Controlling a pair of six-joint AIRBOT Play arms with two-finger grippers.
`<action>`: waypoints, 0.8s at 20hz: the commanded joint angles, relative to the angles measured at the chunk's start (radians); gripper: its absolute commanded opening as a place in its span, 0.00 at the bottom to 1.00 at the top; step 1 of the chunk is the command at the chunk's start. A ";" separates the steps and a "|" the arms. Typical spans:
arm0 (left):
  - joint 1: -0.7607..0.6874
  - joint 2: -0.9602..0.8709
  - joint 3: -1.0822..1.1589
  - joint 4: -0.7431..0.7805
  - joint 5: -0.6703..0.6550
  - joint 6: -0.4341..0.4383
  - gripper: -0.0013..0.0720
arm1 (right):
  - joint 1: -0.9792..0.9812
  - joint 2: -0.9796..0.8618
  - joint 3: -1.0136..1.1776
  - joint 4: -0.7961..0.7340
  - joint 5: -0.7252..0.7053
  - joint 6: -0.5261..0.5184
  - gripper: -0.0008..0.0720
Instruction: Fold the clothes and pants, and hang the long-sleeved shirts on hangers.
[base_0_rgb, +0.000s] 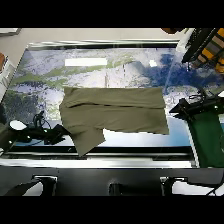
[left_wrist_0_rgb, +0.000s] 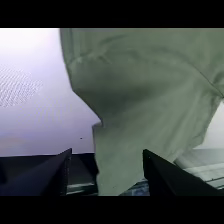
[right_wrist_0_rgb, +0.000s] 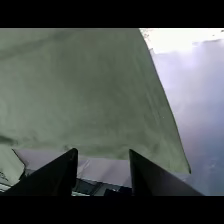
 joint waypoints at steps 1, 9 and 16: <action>-0.072 0.008 -0.079 -0.080 0.084 0.037 0.72 | -0.002 0.029 -0.026 0.020 -0.013 -0.012 0.48; -0.150 -0.092 -0.079 -0.126 0.161 0.035 0.67 | -0.002 0.029 -0.026 0.024 -0.010 -0.012 0.48; -0.168 -0.092 -0.077 -0.163 0.143 0.071 0.04 | -0.003 0.025 -0.072 -0.159 -0.061 0.026 0.67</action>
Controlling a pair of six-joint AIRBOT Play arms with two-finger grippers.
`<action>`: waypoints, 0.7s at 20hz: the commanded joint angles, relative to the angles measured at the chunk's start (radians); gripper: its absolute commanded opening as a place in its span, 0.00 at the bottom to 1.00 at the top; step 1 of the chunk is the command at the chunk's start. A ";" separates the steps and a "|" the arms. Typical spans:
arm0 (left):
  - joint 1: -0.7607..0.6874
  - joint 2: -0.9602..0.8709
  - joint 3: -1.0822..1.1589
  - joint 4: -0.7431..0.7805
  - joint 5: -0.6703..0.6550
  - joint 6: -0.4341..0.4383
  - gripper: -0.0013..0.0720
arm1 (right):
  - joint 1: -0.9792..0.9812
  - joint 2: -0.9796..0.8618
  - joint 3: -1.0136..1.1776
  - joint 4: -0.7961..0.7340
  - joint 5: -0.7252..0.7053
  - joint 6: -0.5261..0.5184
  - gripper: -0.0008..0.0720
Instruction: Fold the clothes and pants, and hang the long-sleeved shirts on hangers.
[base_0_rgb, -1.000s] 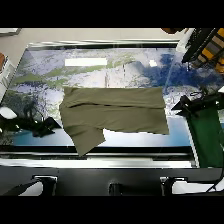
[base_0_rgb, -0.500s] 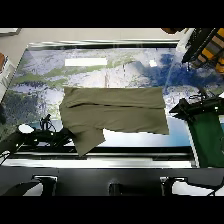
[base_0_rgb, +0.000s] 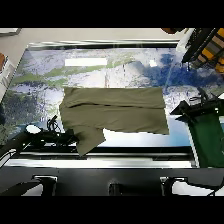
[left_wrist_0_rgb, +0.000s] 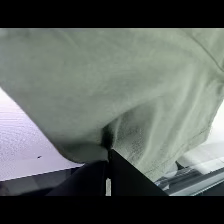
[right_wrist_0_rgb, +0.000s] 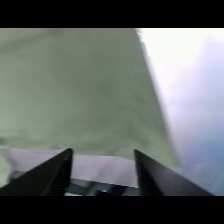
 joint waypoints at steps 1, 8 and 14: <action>-0.005 -0.002 0.002 -0.017 -0.011 0.007 0.04 | 0.000 -0.013 -0.066 -0.086 -0.040 0.015 0.67; -0.005 -0.002 0.002 -0.017 -0.029 0.006 0.04 | 0.001 -0.038 -0.230 -0.044 -0.186 -0.044 0.67; 0.021 -0.002 0.002 -0.017 -0.029 0.006 0.05 | 0.001 -0.039 -0.243 0.012 -0.169 -0.045 0.67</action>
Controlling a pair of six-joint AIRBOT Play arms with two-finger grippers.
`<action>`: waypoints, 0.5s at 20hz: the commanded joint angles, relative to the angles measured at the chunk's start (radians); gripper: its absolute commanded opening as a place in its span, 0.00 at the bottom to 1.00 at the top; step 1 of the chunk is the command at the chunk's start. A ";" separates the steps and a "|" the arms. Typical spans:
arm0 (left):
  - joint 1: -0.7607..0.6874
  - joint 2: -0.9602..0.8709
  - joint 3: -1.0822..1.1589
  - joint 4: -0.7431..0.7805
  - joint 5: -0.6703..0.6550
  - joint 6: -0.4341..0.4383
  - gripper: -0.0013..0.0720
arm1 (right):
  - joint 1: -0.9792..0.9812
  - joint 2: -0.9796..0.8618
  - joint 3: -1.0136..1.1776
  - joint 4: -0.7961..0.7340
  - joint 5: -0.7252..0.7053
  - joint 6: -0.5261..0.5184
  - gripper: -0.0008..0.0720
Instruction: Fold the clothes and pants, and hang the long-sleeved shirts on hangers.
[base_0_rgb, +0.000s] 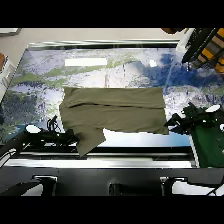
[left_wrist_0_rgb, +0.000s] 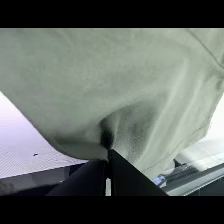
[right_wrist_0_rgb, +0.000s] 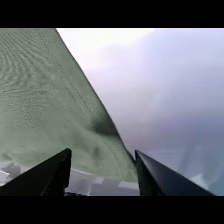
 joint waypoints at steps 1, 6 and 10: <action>0.020 0.000 0.001 -0.001 -0.002 0.000 0.04 | 0.001 -0.002 -0.023 0.037 0.006 -0.008 0.67; 0.043 0.000 0.001 -0.001 -0.002 0.000 0.04 | 0.001 -0.001 -0.114 0.040 0.035 -0.011 0.51; 0.045 0.000 0.001 -0.001 -0.008 0.000 0.04 | 0.001 0.022 -0.121 0.042 -0.002 -0.010 0.14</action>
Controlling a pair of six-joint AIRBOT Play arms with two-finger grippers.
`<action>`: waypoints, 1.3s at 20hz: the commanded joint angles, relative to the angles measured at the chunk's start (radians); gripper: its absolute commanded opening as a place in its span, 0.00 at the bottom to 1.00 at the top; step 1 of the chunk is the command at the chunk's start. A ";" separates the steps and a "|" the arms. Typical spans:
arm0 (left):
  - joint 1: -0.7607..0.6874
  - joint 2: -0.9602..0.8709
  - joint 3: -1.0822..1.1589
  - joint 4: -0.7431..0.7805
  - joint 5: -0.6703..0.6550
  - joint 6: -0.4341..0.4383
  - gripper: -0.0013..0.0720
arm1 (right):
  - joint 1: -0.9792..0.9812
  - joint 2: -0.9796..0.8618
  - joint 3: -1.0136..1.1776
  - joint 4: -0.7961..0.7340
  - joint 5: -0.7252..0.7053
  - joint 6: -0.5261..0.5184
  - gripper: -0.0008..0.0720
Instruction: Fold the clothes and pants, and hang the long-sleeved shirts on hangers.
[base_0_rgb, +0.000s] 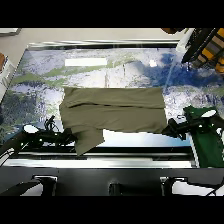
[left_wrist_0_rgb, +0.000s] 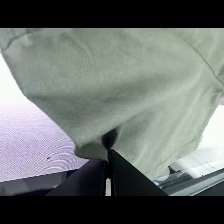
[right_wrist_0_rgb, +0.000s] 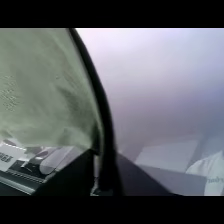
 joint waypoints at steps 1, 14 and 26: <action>0.004 0.000 0.002 0.001 -0.013 0.000 0.04 | 0.001 0.034 -0.013 0.006 -0.048 0.005 0.06; 0.170 0.499 0.142 0.410 -0.554 -0.200 0.04 | 0.001 0.588 -0.013 -0.203 0.225 0.234 0.05; 0.099 -0.024 0.588 0.399 -0.373 -0.096 0.04 | 0.185 0.286 0.005 -0.094 -0.218 0.151 0.05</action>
